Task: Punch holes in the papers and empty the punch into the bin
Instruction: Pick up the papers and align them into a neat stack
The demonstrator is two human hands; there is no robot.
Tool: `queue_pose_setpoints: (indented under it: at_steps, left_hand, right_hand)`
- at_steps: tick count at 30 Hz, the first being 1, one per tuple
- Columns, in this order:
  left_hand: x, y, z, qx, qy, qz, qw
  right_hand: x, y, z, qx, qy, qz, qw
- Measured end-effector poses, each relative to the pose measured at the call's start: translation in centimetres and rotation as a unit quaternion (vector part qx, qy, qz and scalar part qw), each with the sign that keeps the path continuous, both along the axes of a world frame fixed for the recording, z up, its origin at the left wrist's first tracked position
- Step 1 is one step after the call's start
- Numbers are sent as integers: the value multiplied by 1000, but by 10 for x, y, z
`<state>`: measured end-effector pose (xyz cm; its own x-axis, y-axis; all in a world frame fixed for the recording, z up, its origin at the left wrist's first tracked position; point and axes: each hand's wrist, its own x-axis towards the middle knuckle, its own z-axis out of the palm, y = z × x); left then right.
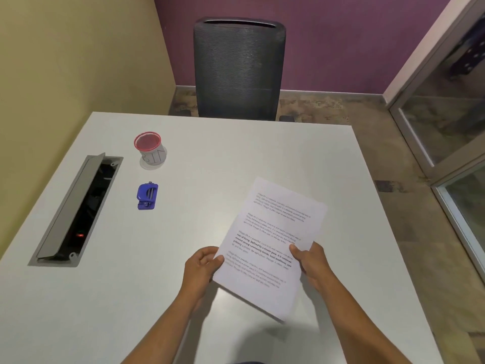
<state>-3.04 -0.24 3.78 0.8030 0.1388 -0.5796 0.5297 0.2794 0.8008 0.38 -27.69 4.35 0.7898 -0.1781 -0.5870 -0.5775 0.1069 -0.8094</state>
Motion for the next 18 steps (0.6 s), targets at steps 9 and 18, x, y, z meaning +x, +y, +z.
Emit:
queue_pose_setpoints:
  at_steps: [9,18]
  left_hand:
    - [13,5,-24,79,55,-83,992]
    - [26,0,-47,155,87,-46,983]
  right_hand:
    - [14,6,-25,1,40,76,996]
    - [33,21,-54,-66,25,36,997]
